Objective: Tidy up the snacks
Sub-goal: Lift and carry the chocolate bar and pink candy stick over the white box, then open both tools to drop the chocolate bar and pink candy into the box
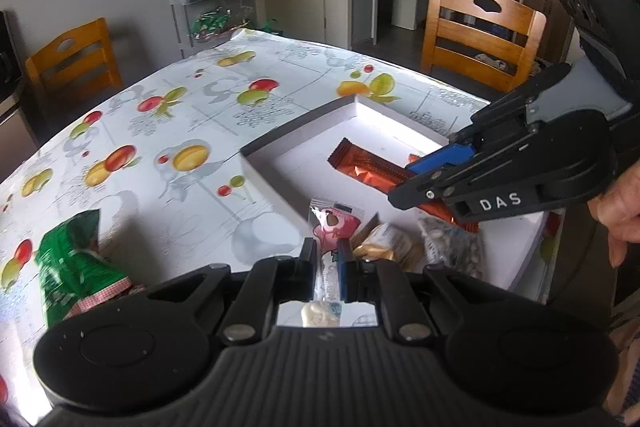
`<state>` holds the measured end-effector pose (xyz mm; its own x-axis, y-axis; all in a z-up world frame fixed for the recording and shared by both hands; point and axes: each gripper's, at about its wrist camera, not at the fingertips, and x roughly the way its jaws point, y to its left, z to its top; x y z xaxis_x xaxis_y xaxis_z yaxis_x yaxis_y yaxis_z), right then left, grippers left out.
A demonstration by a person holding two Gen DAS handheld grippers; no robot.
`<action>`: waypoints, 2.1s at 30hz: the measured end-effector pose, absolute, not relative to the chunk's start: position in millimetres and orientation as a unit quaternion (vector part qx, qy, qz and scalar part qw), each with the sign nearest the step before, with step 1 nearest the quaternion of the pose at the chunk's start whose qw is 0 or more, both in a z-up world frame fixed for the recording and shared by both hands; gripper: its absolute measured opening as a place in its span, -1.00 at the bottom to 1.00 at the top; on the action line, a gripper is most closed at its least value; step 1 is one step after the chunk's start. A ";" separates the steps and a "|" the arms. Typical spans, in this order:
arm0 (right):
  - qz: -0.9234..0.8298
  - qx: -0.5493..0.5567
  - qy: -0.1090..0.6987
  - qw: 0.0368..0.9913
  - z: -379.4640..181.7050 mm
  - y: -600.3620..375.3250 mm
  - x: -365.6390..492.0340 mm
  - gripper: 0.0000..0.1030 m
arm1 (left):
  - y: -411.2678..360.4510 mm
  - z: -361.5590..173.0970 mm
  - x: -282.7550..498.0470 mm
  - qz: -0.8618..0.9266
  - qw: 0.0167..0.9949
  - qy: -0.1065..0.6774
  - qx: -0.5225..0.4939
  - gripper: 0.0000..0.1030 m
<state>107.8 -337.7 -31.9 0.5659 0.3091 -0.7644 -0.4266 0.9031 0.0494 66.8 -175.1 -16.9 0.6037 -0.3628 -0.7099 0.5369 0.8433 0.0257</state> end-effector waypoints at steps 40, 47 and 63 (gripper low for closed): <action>0.170 -0.070 0.467 0.865 -61.2 -388.6 134.8 -0.56 | -256.8 -59.4 120.5 -0.308 0.849 0.404 0.146 -0.89; 0.176 -0.075 0.476 0.859 -66.4 -386.8 137.8 -0.56 | -262.6 -65.4 123.8 -0.311 0.843 0.411 0.151 -0.89; 0.173 -0.086 0.489 0.851 -73.8 -383.3 140.3 -0.55 | -273.2 -71.8 127.0 -0.315 0.842 0.405 0.166 -0.87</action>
<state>140.3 -383.3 -73.8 0.4619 0.2106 -0.8616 -0.3794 0.9250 0.0227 127.0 -273.2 -71.8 0.4734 -0.3963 -0.7866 0.6647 0.7467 0.0238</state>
